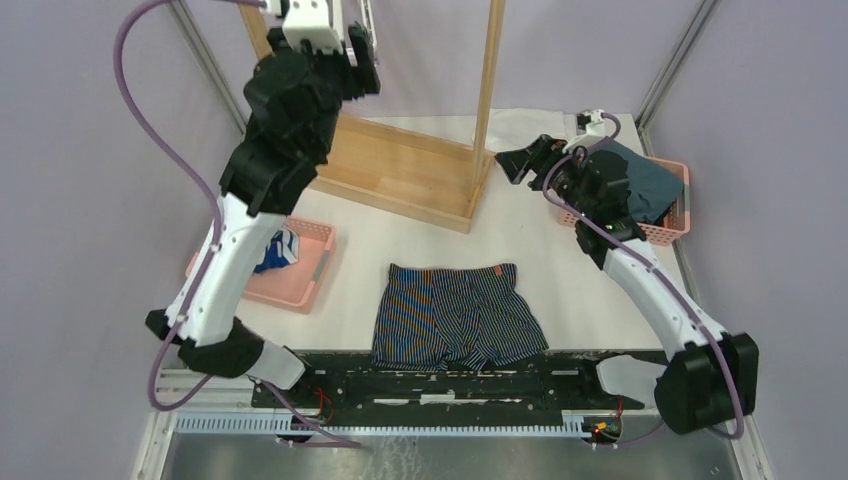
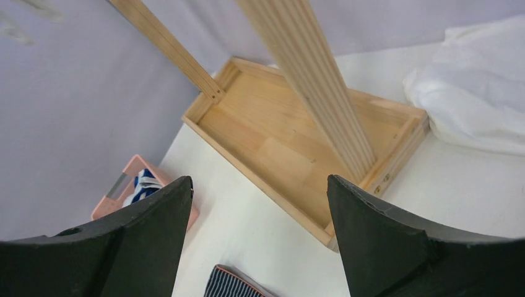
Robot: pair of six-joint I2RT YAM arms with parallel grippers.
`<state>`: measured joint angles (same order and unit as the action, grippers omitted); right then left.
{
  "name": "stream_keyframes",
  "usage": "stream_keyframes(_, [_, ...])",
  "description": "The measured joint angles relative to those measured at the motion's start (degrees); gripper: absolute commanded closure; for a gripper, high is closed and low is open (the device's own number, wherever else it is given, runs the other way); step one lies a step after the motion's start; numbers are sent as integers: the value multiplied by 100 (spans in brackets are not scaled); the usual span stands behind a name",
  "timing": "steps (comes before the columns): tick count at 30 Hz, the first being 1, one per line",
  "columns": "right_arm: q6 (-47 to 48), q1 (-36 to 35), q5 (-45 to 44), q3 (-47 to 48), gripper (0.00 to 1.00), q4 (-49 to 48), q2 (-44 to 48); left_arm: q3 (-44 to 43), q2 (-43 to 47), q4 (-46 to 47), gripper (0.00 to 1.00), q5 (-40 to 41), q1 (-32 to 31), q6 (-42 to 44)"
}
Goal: Clip the underwear to the hanger
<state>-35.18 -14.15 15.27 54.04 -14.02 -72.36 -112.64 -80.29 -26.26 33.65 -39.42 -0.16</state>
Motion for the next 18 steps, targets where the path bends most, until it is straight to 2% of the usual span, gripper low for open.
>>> stream_keyframes(4, [175, -4, 96, -52, 13, 485, 903, -1777, -1167, -155, 19, -599, 850, 212])
stream_keyframes(6, [275, -4, 146, -52, 13, 765, 1191, -2304, -1545, -164, 19, -973, 1276, 234])
stream_keyframes(13, [533, -4, 450, -186, 13, 1587, 1609, -2435, -2140, 28, 22, -2813, 2865, -129])
stream_keyframes(18, [691, -4, 599, -433, 13, 1982, 1639, -2435, -2645, 376, 25, -3908, 3477, -503])
